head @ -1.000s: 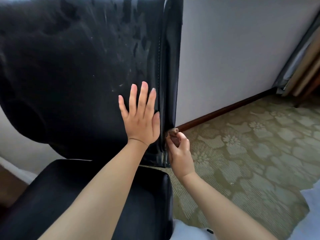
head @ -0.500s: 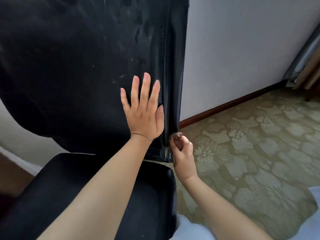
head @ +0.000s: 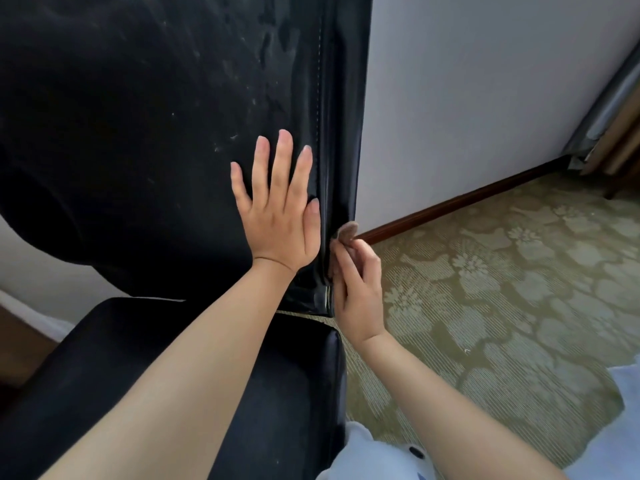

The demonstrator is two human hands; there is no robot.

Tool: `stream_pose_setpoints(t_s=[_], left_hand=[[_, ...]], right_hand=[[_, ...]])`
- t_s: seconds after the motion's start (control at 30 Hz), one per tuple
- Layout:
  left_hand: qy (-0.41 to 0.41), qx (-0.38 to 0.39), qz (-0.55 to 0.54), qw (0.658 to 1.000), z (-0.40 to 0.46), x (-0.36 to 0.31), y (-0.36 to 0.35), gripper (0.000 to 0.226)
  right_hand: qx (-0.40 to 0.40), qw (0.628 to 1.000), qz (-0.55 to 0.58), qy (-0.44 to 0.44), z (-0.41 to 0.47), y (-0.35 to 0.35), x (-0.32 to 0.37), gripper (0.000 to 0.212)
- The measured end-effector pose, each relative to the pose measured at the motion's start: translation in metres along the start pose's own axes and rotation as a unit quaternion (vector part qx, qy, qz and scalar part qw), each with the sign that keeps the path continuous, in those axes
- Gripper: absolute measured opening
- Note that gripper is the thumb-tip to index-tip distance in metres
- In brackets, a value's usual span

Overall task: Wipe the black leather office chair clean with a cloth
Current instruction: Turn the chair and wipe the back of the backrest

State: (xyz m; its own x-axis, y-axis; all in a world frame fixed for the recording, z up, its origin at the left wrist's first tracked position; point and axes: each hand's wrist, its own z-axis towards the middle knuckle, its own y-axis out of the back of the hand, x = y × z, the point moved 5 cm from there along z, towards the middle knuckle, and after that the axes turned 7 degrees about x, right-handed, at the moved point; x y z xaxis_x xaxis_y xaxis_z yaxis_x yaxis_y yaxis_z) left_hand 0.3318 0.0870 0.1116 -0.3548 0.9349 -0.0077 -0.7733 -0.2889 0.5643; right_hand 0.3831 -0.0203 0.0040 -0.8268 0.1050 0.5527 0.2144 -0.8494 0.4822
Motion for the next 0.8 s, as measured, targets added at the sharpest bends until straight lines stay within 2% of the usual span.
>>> stream_pose_setpoints(t_s=[0.13, 0.17, 0.27, 0.37, 0.5, 0.63, 0.7, 0.8], left_hand=[[0.003, 0.002, -0.002, 1.000, -0.001, 0.000, 0.000, 0.053], [0.003, 0.001, 0.000, 1.000, -0.001, 0.000, 0.000, 0.053], [0.003, 0.001, 0.001, 1.000, 0.000, 0.001, 0.000, 0.054], [-0.002, -0.003, -0.004, 1.000, -0.001, 0.000, 0.001, 0.054], [-0.003, -0.012, -0.002, 1.000, -0.001, 0.000, 0.000, 0.054], [0.000, -0.011, 0.001, 1.000, -0.001, 0.001, -0.002, 0.054], [-0.001, -0.012, 0.003, 1.000, -0.001, -0.001, -0.001, 0.054], [-0.005, -0.019, -0.006, 1.000, 0.000, 0.000, 0.001, 0.054]], right_hand=[[0.117, 0.992, -0.044, 0.022, -0.043, -0.013, -0.041, 0.038], [0.119, 0.992, -0.036, 0.009, -0.046, -0.010, -0.042, 0.037], [0.038, 0.999, 0.003, -0.010, -0.023, 0.000, -0.020, 0.033], [-0.026, 0.999, 0.033, 0.020, 0.004, 0.012, 0.010, 0.027], [0.000, 0.996, 0.032, 0.085, -0.002, 0.013, 0.014, 0.022], [0.068, 0.995, 0.026, 0.064, -0.020, 0.000, -0.004, 0.028], [0.043, 0.997, 0.035, 0.060, -0.021, 0.007, 0.001, 0.029], [-0.046, 0.995, 0.088, 0.025, -0.007, 0.022, 0.023, 0.032]])
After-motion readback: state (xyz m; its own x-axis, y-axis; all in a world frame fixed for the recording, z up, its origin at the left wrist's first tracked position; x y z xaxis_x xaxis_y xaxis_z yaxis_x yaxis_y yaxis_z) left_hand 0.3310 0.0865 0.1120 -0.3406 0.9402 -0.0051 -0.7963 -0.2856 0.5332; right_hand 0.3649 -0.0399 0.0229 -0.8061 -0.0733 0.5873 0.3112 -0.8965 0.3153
